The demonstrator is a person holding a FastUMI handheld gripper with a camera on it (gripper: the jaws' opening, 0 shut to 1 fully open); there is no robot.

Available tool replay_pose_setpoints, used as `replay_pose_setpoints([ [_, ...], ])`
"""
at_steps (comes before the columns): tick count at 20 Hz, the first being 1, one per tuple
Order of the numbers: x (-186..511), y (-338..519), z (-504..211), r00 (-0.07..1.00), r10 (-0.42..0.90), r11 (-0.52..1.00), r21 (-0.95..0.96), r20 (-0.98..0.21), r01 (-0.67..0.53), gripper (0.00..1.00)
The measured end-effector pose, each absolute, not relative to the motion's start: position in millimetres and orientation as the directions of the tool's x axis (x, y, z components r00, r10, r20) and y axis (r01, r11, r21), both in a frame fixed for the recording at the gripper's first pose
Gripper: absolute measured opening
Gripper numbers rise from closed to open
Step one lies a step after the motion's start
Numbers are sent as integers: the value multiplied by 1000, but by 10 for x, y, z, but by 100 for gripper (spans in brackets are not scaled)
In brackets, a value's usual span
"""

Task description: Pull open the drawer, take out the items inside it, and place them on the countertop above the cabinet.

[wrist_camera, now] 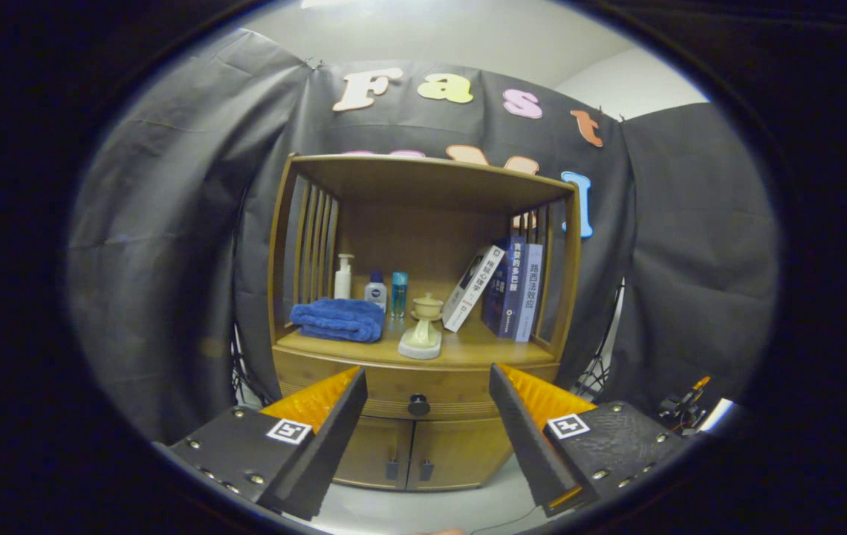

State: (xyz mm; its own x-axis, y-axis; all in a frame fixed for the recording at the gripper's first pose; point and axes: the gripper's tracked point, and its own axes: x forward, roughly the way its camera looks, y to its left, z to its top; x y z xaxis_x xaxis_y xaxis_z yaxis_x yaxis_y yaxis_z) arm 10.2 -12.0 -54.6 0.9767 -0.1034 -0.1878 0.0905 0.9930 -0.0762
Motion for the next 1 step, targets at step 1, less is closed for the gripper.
replay_pose_setpoints([
  [1,108,-143,-558,976,-104,993,-78,-193,90,99],
])
